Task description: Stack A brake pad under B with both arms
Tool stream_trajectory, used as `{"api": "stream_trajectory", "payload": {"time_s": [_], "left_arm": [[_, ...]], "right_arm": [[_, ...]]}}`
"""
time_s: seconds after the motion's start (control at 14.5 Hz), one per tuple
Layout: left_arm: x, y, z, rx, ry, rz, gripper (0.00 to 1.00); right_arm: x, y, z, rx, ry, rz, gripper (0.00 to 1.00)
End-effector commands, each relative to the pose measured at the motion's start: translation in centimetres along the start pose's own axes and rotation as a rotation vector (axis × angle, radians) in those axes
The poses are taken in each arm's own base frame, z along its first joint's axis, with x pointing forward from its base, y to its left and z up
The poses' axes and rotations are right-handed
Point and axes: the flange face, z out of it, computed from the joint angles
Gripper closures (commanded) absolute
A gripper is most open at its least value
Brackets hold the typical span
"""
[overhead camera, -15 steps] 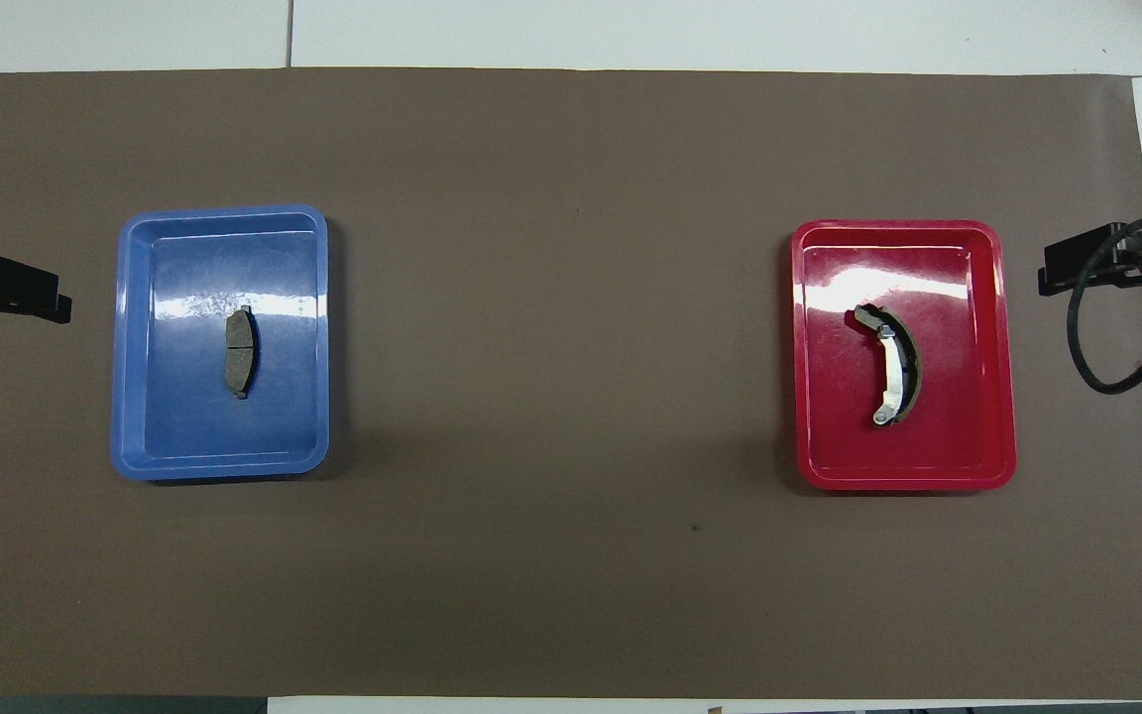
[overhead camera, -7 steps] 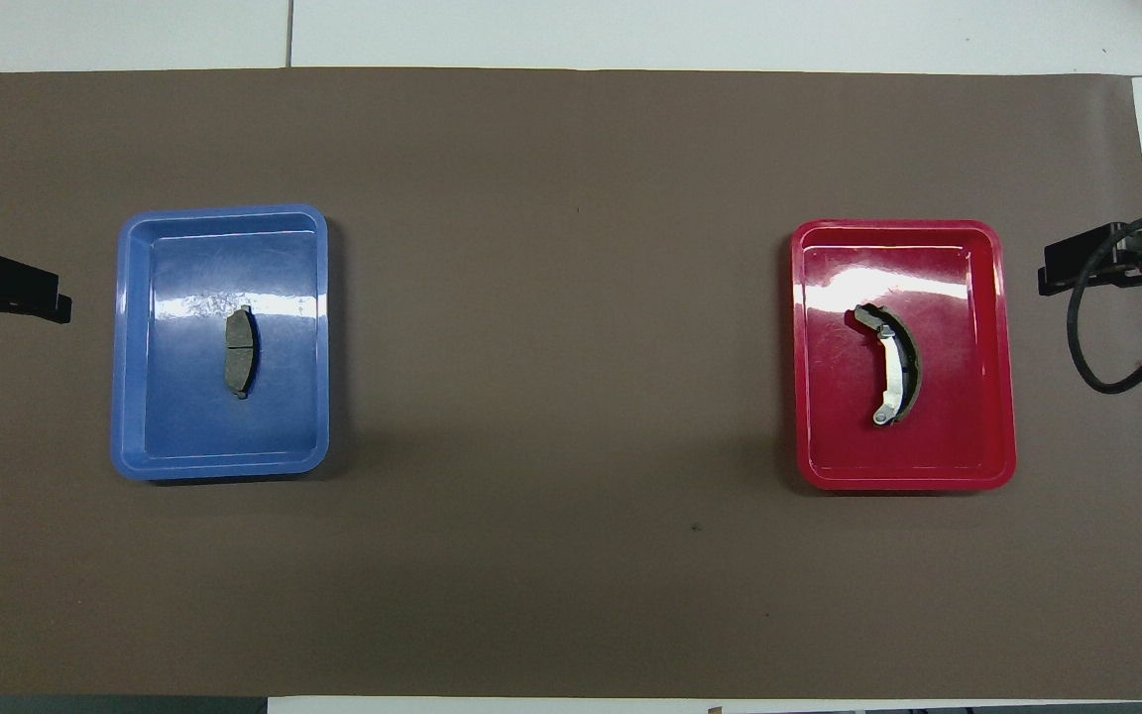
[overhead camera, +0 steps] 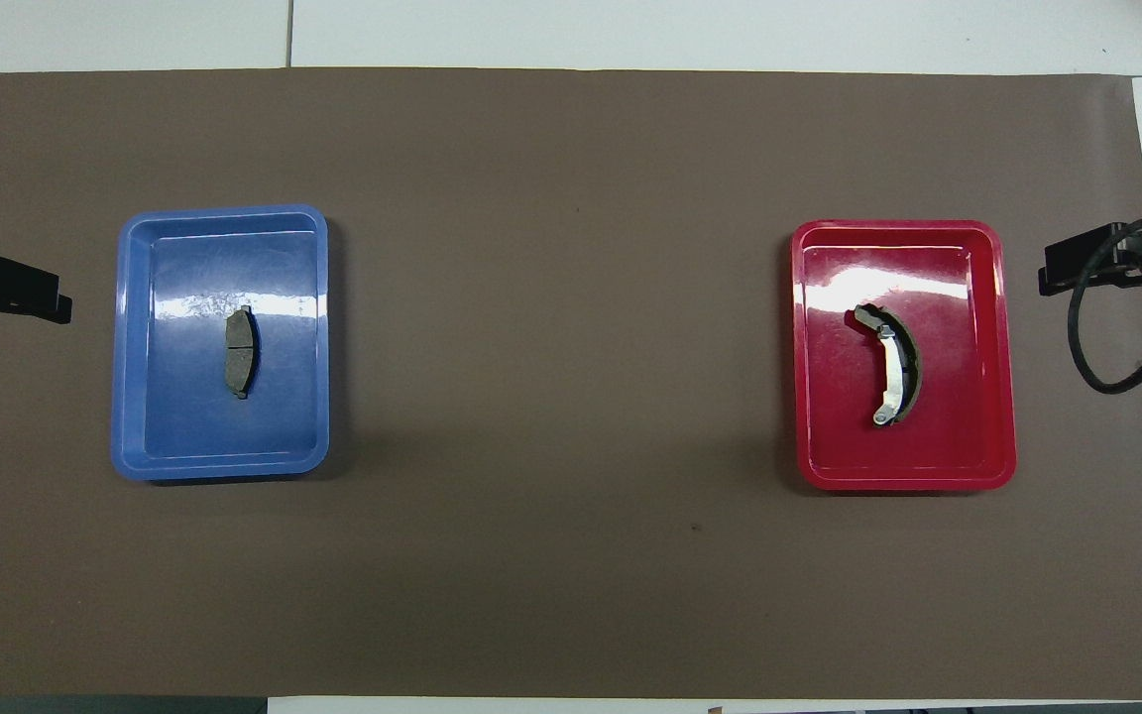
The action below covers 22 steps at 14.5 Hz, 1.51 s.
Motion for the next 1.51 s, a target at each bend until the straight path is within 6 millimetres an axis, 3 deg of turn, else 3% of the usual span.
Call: {"api": "stream_trajectory", "payload": {"time_s": [0.0,0.14,0.34,0.48,0.69,0.96,1.1,1.17,1.24,1.31,1.38,1.44], "left_arm": [[-1.1,0.3,2.0,-0.009,0.017,0.022,0.00],[-1.9,0.6,6.1,-0.006,0.080,0.027,0.00],[-1.6,0.4,11.2,-0.002,0.095,0.026,0.01],[-0.9,0.6,15.6,0.002,0.115,0.029,0.01],[0.9,2.4,22.3,0.006,0.117,0.060,0.01],[1.0,3.3,27.7,0.011,0.144,0.080,0.02],[0.3,2.6,29.0,0.012,0.146,0.070,0.04],[0.3,2.7,29.3,0.012,0.140,0.071,0.12],[0.2,2.8,29.4,0.012,0.137,0.073,0.33],[0.3,2.8,29.4,0.012,0.138,0.068,0.68],[0.2,2.8,29.4,0.011,0.132,0.067,0.78],[-0.2,2.9,29.9,0.011,0.117,0.071,0.78]], "right_arm": [[-0.6,0.4,0.0,-0.002,-0.004,-0.016,0.00],[-0.6,0.5,0.0,-0.002,-0.004,-0.014,0.00],[-0.6,0.5,0.0,-0.002,-0.004,-0.013,0.00],[-0.6,0.4,0.1,-0.002,-0.004,-0.013,0.00],[-0.6,0.4,0.7,-0.001,-0.006,-0.015,0.00],[-2.0,-0.4,5.2,0.017,0.039,-0.033,0.00],[-2.0,-0.9,10.8,0.026,0.016,-0.036,0.00],[-1.9,-1.6,13.4,0.031,0.025,-0.044,0.00],[-1.8,-2.2,16.4,0.045,0.030,-0.043,0.00],[-1.9,-2.4,18.8,0.052,0.045,-0.041,0.00],[-2.0,-2.5,20.8,0.052,0.060,-0.039,0.00],[-2.4,-2.5,23.2,0.049,0.065,-0.042,0.00]]}}
